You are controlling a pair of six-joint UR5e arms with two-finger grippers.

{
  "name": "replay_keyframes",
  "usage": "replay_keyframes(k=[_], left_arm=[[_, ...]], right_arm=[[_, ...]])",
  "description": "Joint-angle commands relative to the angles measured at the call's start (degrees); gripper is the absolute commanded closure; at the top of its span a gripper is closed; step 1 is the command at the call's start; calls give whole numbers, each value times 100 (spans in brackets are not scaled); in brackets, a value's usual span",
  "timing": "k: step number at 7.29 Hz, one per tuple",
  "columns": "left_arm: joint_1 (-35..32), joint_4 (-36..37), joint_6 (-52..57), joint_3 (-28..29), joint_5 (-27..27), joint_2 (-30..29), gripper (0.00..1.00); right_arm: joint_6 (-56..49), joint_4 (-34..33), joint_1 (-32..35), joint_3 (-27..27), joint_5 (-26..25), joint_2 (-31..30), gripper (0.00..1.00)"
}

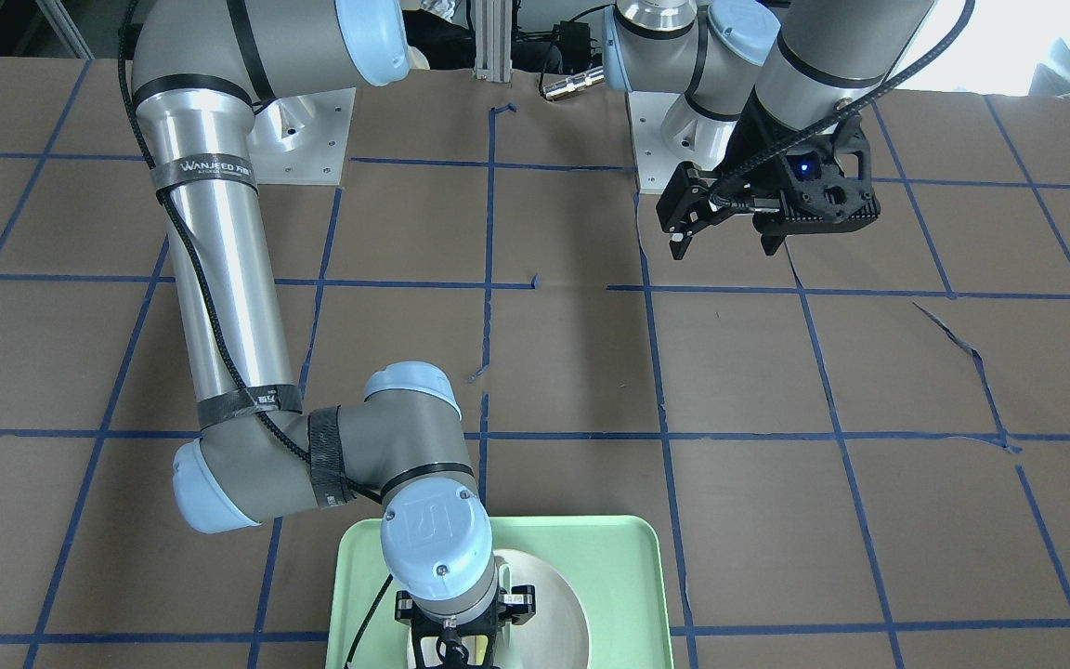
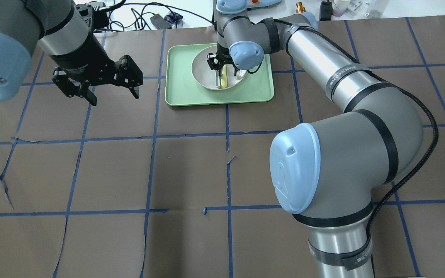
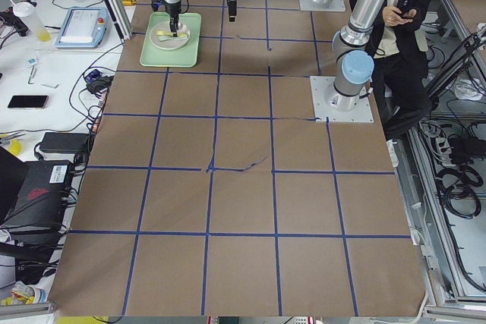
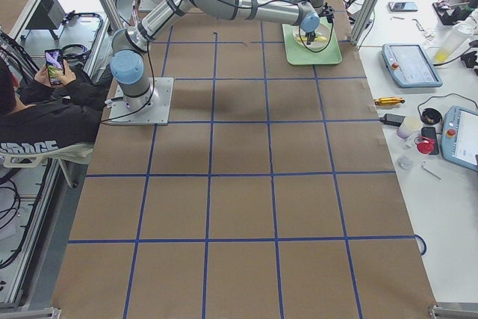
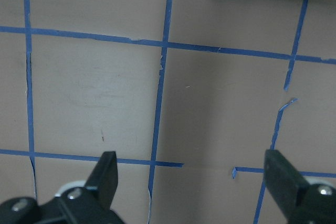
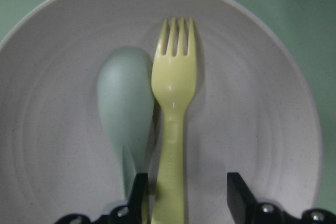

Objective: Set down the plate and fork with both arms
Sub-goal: 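Close the right gripper on the yellow fork and lift it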

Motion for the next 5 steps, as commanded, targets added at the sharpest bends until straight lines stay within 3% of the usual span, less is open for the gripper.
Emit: replay_keyframes(k=[1,3,5], left_arm=[[0,-3,0,0,0,0,0],[0,-3,-9,0,0,0,0],[0,5,0,0,0,0,0]], right_arm=[[-3,0,0,12,-51,2,57],[-3,0,0,144,-95,-50,68],[-12,0,-9,135,-78,-155,71]])
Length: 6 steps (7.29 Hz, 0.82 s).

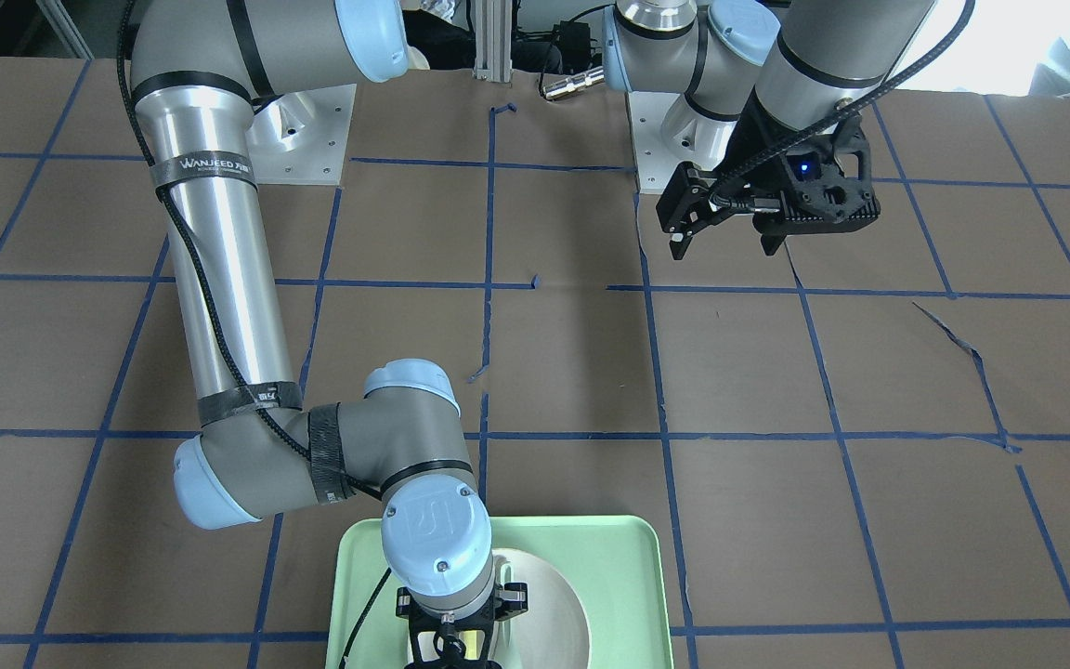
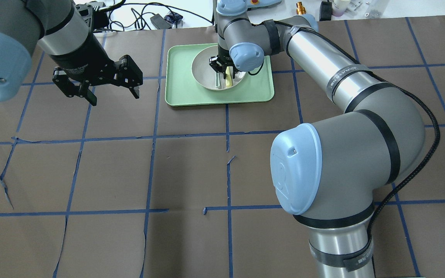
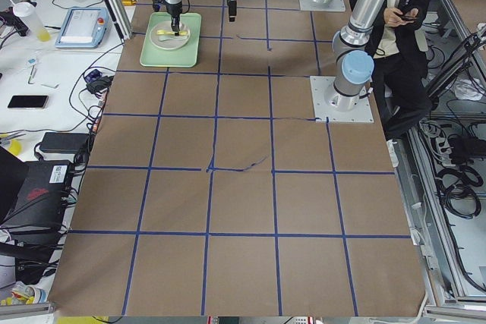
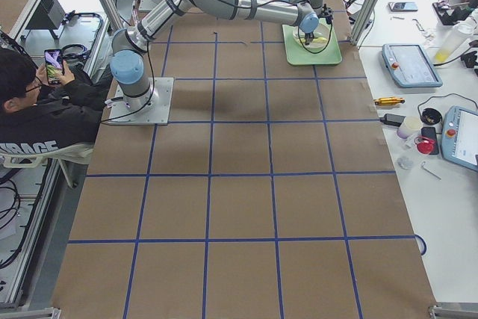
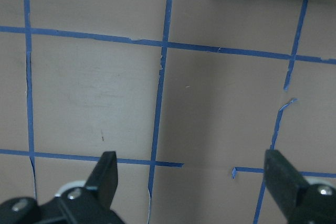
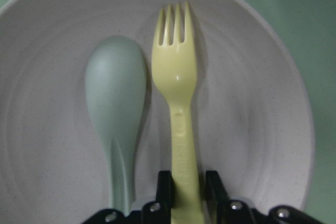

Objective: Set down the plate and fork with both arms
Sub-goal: 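Close the right gripper on the yellow fork and lift it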

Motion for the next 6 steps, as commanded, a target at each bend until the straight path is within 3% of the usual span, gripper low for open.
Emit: replay_keyframes(k=[1,4,6], left_arm=[[0,3,2,0,-9,0,0],[0,-6,2,-9,-9,0,0],[-9,-6,-7,-17,-26,-26,0]], right_arm=[[-59,35,-8,24,13,-230,71],[-760,404,-296,304,57,-749,71],[-1340,387,-613,419,-4,-750,71]])
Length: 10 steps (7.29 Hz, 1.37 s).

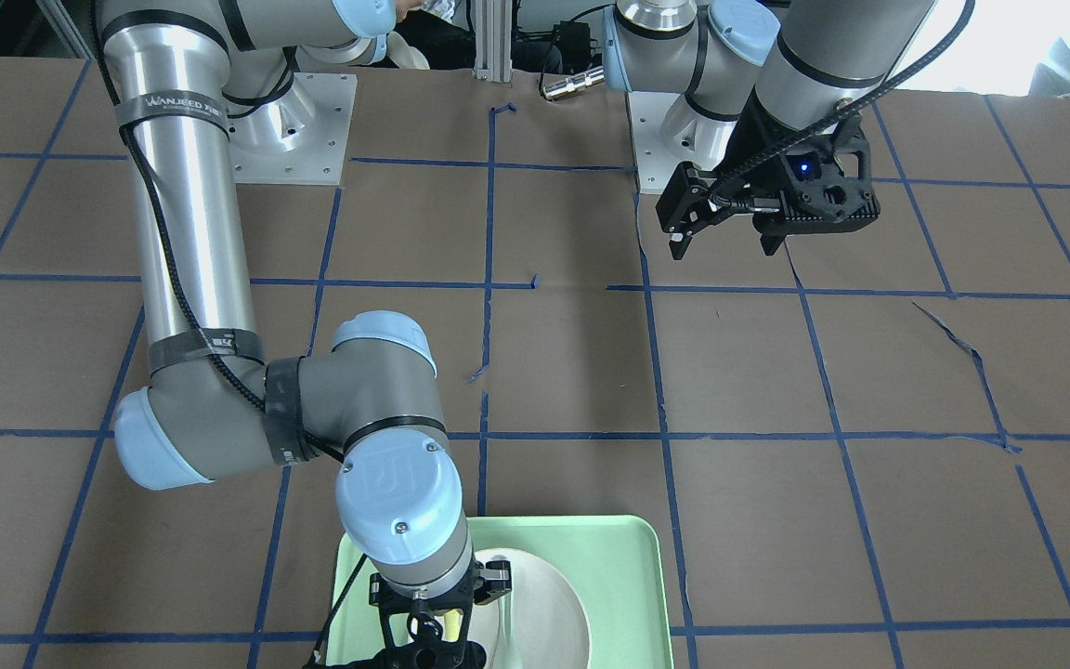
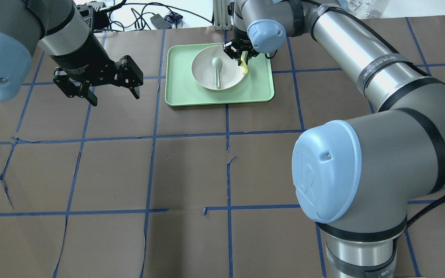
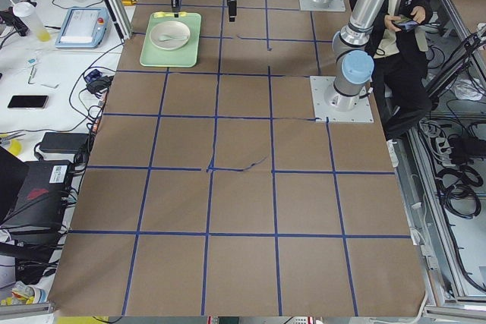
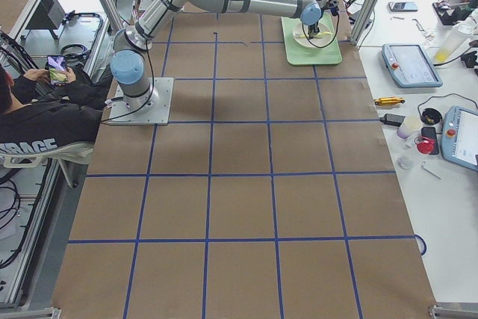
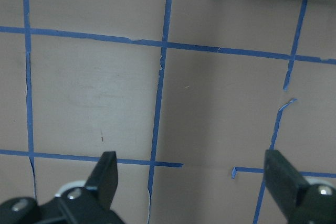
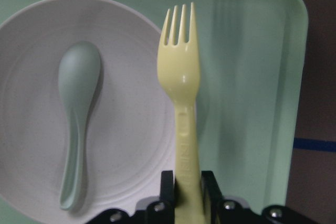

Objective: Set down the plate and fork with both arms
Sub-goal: 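Place the fork on the tray beside the plate and open the right gripper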

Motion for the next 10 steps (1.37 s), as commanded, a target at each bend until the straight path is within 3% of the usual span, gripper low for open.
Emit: replay_keyframes(k=[1,3,5,6,7,9,10], left_arm=[[-7,-1,-16,-16,-10,-30,0],[-7,7,-7,-43,-1,-30,0],[-7,-1,2,-51,-1,-30,0],[-7,-1,2,-43,-1,-30,0],[-7,-1,2,-43,-10,-30,0],[-7,-1,2,-43,-10,-30,0],[-7,-1,2,-17,-10,-21,0]], right_arm=[[-316,-149,-192,222,-36,40,71],[-298,-754,-192,748,-27,85,68],[-141,-774,-201,856,-71,85,65],[-105,-774,-201,847,-54,76,26],[-139,-748,-210,830,-53,15,0],[-227,-417,-245,855,-44,-395,0],[-375,335,-376,865,-36,-903,0]])
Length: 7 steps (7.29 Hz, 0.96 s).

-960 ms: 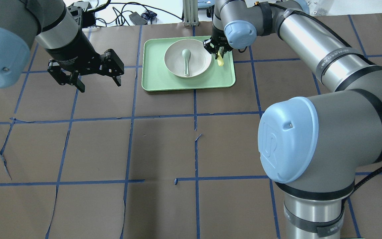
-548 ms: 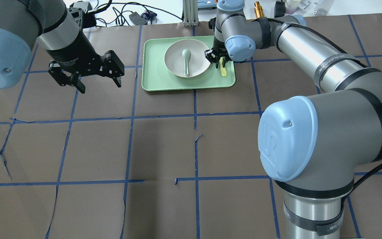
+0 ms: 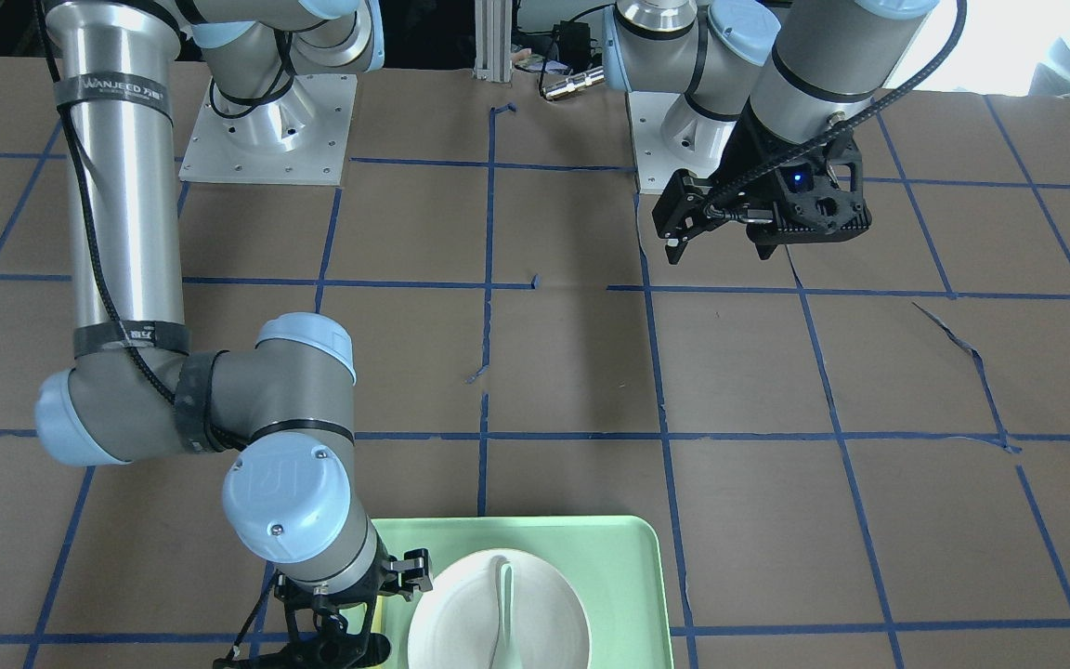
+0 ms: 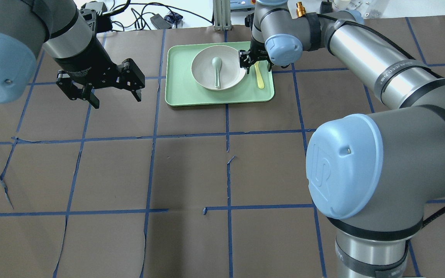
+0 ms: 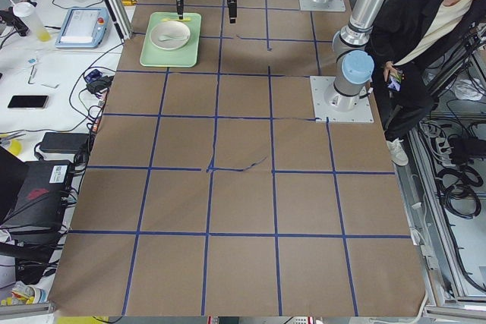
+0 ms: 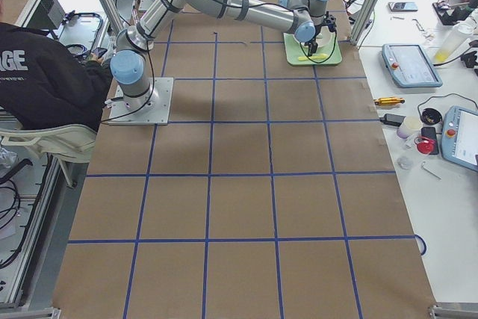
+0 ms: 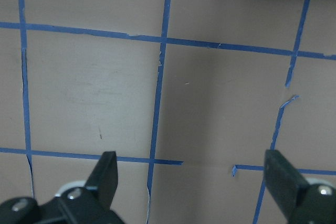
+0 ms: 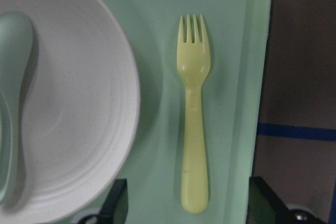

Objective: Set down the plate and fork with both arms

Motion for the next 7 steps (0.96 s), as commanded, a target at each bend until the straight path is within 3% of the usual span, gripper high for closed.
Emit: replay_keyframes(k=[1,3,4,6,7], left_arm=[[0,0,0,21,-3,7,0],[0,0,0,21,6,25,0],[0,0,0,21,15,34,0],[-9,-9,9,4,24,51,0],[-9,-9,0,4,33,69,0]], right_arm=[[-249,1496,-329,33,24,-1060,0],[-276,2136,-577,312,6,-2080,0],[-285,2250,-612,776,-20,-2659,0],[-188,1928,-604,2433,41,-4117,0],[-188,1526,-621,3051,-72,-4507,0]])
